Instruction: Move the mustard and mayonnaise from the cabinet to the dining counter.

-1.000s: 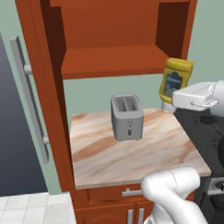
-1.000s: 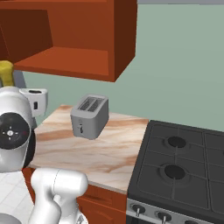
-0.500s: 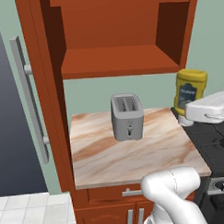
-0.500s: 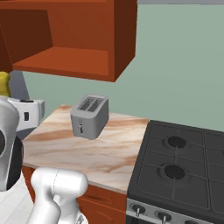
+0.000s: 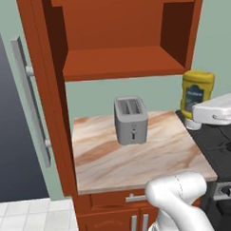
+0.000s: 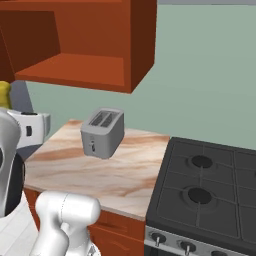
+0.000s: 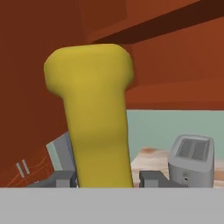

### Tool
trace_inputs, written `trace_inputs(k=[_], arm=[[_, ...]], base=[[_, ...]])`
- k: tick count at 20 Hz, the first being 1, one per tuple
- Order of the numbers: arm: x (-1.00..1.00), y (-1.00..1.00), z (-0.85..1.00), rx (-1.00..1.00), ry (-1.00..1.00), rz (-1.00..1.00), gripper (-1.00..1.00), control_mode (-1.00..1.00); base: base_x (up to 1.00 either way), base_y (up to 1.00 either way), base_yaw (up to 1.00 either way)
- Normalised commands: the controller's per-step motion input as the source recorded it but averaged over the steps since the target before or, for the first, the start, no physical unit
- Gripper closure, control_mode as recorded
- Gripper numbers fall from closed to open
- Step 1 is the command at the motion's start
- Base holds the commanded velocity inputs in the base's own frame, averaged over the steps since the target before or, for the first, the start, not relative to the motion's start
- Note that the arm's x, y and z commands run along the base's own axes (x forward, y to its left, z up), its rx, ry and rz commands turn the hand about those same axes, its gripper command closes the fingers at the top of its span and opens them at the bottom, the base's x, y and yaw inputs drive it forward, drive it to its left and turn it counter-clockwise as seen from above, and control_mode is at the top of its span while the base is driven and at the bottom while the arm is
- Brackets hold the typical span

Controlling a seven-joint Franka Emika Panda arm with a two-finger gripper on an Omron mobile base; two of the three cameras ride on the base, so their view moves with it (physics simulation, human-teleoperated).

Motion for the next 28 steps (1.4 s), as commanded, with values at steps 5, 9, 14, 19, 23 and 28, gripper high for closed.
trace_inputs(k=[5, 9, 14, 19, 23, 28], arm=[[0.0, 0.0, 0.0, 0.0, 0.0, 0.0, 1.0, 1.0], [0.0, 0.0, 0.0, 0.0, 0.0, 0.0, 1.0, 1.0], [0.0, 0.0, 0.0, 0.0, 0.0, 0.0, 1.0, 1.0], [0.0, 0.0, 0.0, 0.0, 0.0, 0.0, 1.0, 1.0], [0.0, 0.0, 0.0, 0.0, 0.0, 0.0, 1.0, 1.0], [0.0, 0.0, 0.0, 0.0, 0.0, 0.0, 1.0, 1.0]], base=[[-0.58, 0.01, -0.09], [-0.62, -0.02, -0.33], [-0.12, 0.02, -0.87], [0.0, 0.04, -0.97], [0.0, 0.03, -0.99], [0.0, 0.03, -1.0]])
